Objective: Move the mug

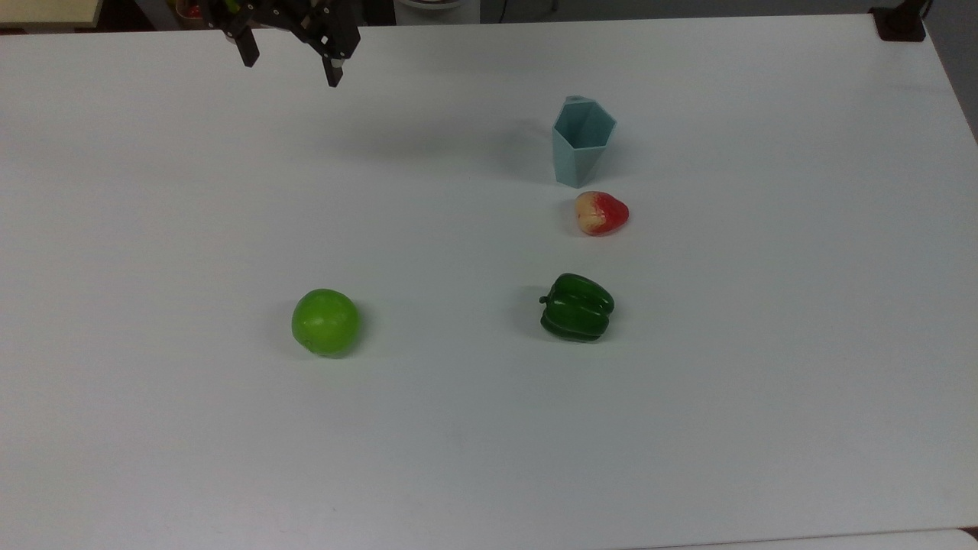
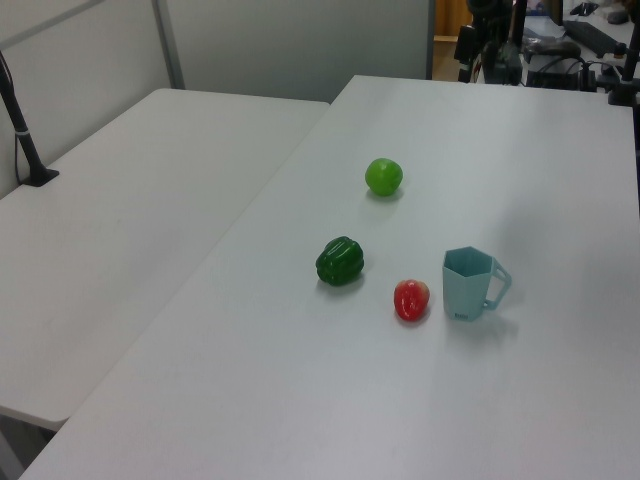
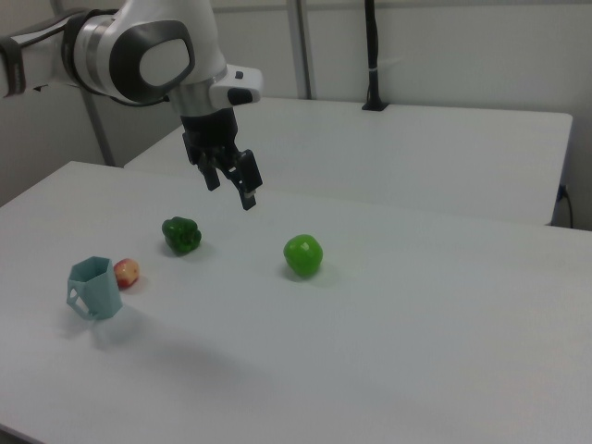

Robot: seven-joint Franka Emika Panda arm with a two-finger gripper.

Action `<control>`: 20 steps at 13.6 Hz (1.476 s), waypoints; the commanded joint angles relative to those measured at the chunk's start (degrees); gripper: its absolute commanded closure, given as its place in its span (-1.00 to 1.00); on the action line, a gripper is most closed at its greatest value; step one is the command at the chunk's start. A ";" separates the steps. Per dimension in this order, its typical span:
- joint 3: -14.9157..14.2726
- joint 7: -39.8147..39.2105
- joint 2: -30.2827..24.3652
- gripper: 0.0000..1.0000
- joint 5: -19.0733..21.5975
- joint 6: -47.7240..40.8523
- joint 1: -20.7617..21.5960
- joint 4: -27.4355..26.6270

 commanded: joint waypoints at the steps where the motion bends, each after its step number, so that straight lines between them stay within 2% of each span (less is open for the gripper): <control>1: -0.08 -0.91 -0.38 -1.00 -0.41 -3.69 0.18 0.68; 20: 0.09 -0.13 -0.29 -1.00 0.55 -3.88 0.80 0.68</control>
